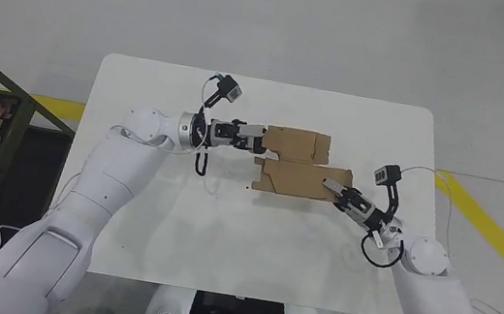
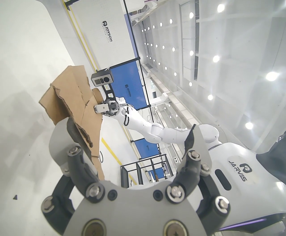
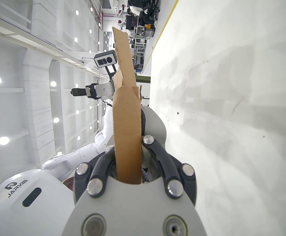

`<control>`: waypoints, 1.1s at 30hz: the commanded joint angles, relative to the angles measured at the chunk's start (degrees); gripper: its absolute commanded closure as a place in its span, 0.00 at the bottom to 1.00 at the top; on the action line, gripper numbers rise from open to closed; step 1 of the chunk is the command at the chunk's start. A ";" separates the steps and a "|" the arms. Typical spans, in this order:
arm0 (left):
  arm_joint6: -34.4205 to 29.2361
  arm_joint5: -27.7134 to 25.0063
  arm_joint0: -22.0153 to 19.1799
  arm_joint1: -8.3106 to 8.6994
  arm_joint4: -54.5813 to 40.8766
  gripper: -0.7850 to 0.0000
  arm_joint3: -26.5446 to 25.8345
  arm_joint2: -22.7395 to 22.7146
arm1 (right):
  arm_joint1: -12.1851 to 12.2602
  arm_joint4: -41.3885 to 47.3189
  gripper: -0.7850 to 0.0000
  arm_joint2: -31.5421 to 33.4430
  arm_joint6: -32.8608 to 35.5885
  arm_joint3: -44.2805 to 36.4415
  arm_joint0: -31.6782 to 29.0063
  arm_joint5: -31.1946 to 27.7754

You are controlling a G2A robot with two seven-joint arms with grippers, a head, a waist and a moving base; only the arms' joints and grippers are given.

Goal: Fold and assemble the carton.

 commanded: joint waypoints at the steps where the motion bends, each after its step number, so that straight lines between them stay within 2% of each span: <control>1: 0.04 0.04 0.13 0.05 0.01 0.00 -0.29 -0.10 | -0.02 -0.12 1.00 -0.04 -0.12 0.02 0.06 0.09; 32: 5.89 -0.61 -1.27 -0.42 6.28 0.00 1.45 1.96 | -0.08 0.81 1.00 -0.08 0.40 -5.28 -2.02 0.13; 33: 6.00 -0.65 -1.26 -0.42 6.37 0.04 1.46 1.99 | -0.07 0.98 1.00 0.01 0.43 -5.37 -2.09 0.03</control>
